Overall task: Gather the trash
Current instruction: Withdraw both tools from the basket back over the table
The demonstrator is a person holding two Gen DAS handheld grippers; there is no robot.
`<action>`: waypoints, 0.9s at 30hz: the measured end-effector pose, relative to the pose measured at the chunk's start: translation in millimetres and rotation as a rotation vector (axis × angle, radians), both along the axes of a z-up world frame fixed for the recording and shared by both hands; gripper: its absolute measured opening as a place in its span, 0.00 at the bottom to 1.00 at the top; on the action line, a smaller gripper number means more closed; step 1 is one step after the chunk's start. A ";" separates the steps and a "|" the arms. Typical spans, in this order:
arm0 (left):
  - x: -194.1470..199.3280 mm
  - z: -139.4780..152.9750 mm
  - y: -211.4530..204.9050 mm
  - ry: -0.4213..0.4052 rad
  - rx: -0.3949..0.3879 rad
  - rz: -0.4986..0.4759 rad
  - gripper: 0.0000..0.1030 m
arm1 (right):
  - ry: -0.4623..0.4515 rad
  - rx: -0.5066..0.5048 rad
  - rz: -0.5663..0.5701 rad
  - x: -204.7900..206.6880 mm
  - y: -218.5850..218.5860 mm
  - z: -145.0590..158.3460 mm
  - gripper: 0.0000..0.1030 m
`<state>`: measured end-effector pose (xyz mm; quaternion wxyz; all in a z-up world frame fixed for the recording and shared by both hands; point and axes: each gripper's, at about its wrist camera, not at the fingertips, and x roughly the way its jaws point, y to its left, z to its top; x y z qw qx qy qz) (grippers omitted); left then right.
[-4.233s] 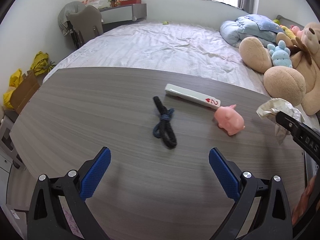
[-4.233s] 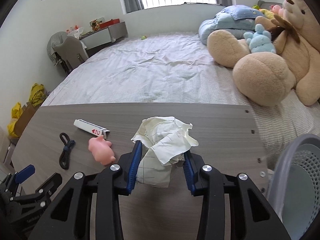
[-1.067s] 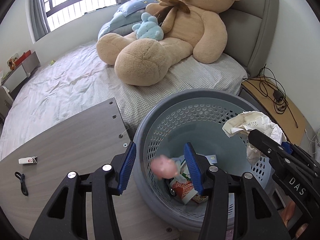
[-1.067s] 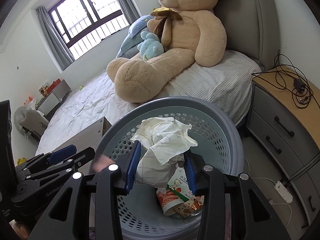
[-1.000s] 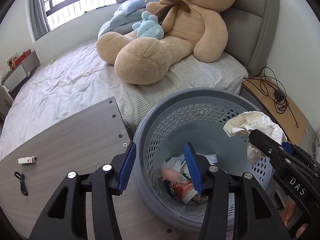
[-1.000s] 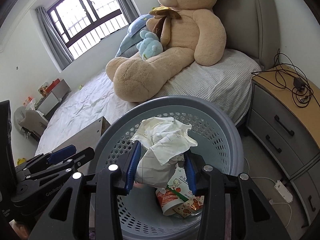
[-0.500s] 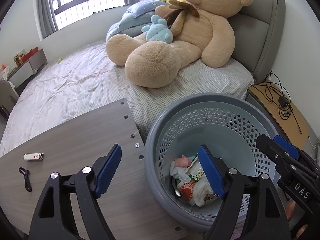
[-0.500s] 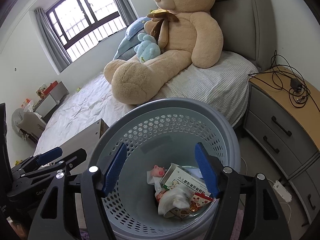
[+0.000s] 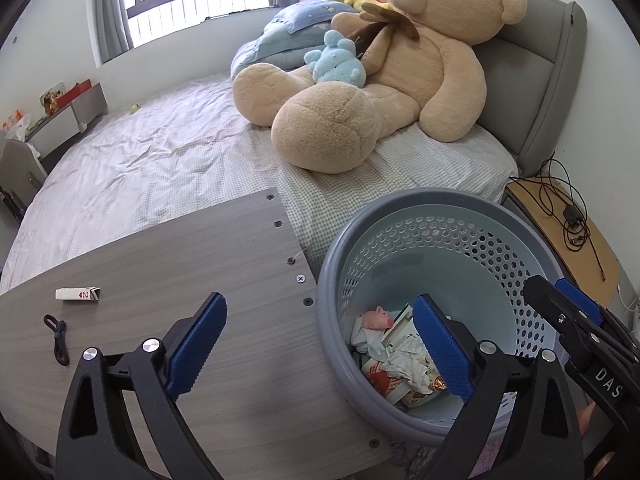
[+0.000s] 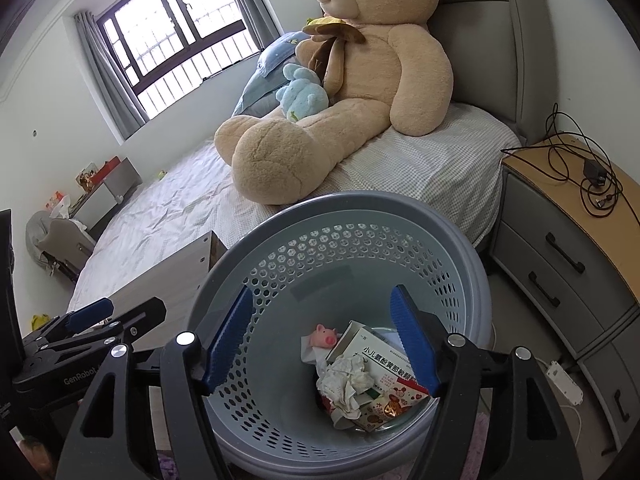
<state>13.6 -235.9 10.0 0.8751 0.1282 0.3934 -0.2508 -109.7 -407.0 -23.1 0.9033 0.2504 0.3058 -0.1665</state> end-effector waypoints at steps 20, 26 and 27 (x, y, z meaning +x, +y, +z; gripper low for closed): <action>-7.5 12.7 70.3 -0.035 -0.025 0.094 0.92 | -0.039 -0.046 0.077 -6.6 51.8 23.9 0.70; -17.6 18.1 104.2 -0.048 -0.052 0.128 0.92 | -0.053 -0.061 0.120 -9.3 79.4 33.1 0.70; -18.8 18.8 110.9 -0.047 -0.057 0.136 0.92 | -0.056 -0.053 0.131 -9.5 84.3 34.1 0.70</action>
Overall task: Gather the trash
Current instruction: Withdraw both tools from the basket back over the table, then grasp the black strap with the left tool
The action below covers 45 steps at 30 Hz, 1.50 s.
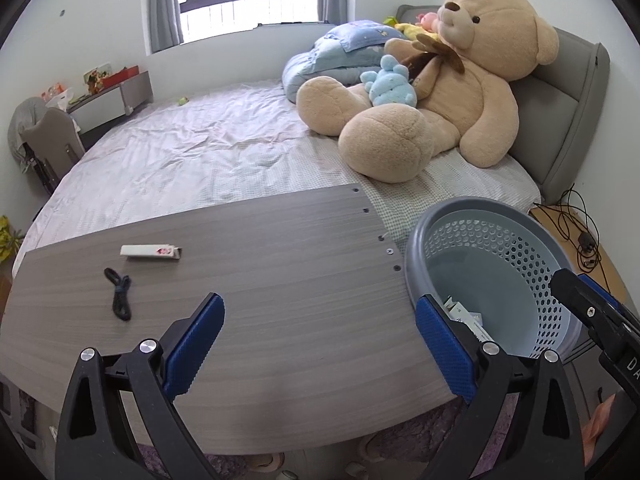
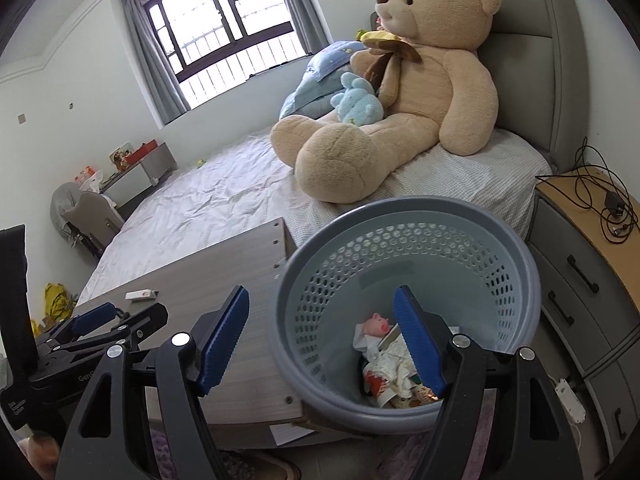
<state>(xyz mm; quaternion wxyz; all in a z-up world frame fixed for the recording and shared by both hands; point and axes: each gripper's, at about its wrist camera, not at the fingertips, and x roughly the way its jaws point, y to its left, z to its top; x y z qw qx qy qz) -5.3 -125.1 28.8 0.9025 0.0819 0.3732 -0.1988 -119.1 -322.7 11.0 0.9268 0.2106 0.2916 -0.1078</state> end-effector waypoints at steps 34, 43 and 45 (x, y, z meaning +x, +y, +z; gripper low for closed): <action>46.2 -46.9 220.3 0.084 -0.044 0.467 0.92 | 0.107 -0.028 0.381 96.2 163.1 -22.9 0.70; 98.6 -59.3 224.2 0.093 -0.050 0.486 0.92 | 0.121 -0.066 0.445 146.3 193.3 -26.7 0.70; 109.9 -62.5 222.4 0.101 -0.050 0.480 0.91 | 0.135 -0.070 0.450 157.7 197.6 -31.2 0.70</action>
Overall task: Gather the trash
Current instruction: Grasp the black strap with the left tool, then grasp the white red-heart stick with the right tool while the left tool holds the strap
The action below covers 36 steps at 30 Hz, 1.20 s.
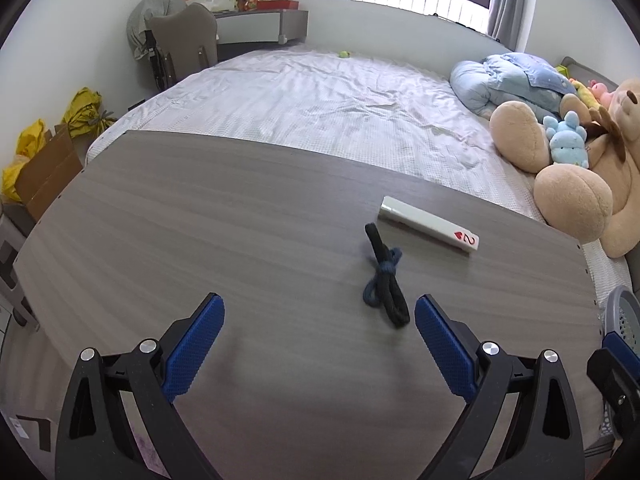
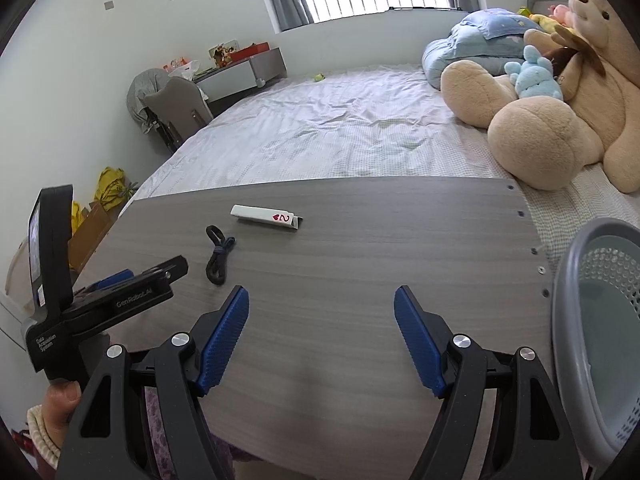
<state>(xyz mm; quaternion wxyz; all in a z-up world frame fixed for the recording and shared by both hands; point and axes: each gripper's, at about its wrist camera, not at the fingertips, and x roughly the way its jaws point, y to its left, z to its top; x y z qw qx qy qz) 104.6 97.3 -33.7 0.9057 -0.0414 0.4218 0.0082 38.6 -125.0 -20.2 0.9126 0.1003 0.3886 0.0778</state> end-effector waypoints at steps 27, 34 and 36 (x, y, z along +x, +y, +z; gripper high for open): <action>42.1 -21.6 -8.8 0.078 -0.061 -0.093 0.16 | 0.040 -0.046 0.041 84.1 16.6 -21.4 0.70; 29.5 -17.2 3.4 0.054 -0.029 -0.059 0.16 | 0.057 -0.109 0.121 112.1 38.3 -25.9 0.70; 27.5 -17.7 6.6 0.056 -0.033 -0.053 0.16 | 0.058 -0.141 0.159 121.6 47.0 -27.2 0.70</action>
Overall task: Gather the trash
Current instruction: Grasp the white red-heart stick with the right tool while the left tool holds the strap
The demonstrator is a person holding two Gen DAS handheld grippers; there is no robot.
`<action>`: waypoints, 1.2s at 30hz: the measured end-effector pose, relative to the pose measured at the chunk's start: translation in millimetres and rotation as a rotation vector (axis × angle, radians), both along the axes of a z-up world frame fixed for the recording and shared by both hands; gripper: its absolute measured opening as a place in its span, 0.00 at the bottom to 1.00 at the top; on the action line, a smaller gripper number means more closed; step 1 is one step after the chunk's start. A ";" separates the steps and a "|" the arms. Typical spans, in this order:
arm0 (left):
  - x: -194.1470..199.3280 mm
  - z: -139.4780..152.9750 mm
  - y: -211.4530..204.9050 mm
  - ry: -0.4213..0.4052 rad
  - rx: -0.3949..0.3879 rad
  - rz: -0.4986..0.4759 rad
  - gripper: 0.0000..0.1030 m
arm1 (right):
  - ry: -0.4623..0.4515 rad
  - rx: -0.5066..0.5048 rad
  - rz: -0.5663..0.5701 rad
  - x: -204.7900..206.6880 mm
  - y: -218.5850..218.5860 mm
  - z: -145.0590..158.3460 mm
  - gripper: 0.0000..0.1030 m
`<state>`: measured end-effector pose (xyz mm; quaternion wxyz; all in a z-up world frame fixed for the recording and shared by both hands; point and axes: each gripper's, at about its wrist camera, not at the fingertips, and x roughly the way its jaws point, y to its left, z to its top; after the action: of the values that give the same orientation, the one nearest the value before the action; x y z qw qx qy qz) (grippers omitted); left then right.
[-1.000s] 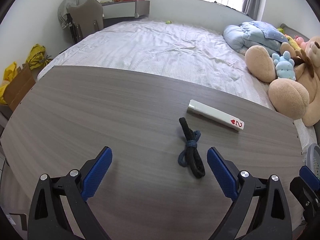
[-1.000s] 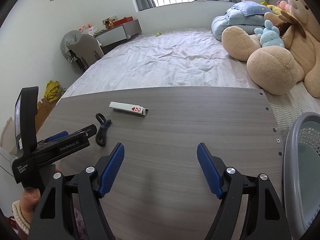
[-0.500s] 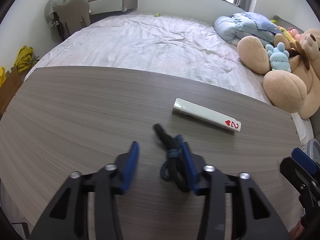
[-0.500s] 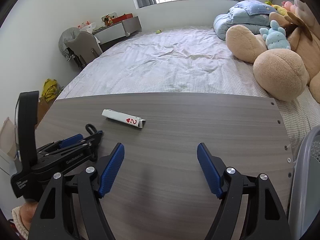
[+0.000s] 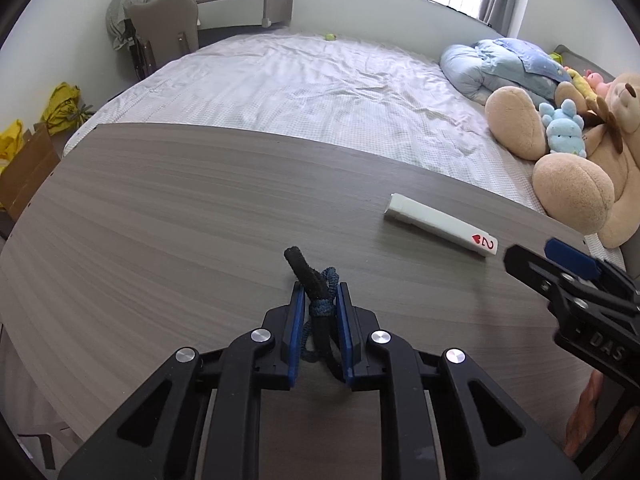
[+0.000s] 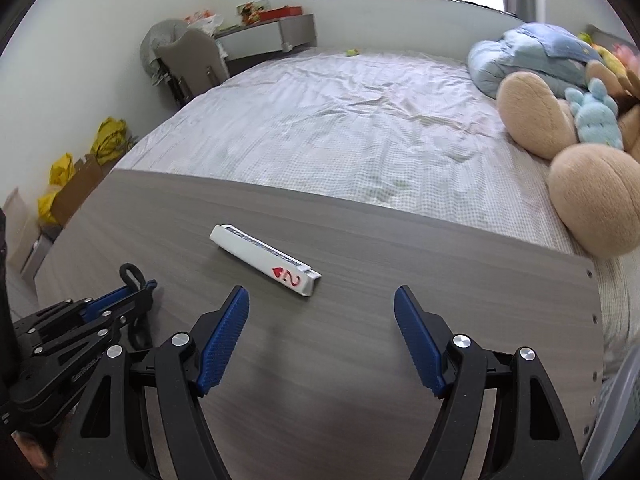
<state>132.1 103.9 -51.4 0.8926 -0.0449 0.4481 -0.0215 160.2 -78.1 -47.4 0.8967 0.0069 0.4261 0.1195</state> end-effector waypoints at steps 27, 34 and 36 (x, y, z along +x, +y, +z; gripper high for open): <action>-19.8 9.3 10.0 -0.021 -0.043 -0.007 0.16 | 0.061 -0.083 0.152 15.1 48.0 -19.8 0.14; -40.4 21.8 -13.8 -0.032 -0.034 -0.060 0.16 | 0.045 -0.032 0.035 -38.0 9.2 -6.9 0.14; -48.5 26.8 -26.6 -0.036 -0.022 -0.086 0.16 | 0.044 -0.023 0.005 -51.4 -3.6 -5.0 0.14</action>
<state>83.6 77.3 -24.6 0.8983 -0.0351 0.4330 -0.0654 108.8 -81.7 -52.4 0.8869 -0.0018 0.4470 0.1168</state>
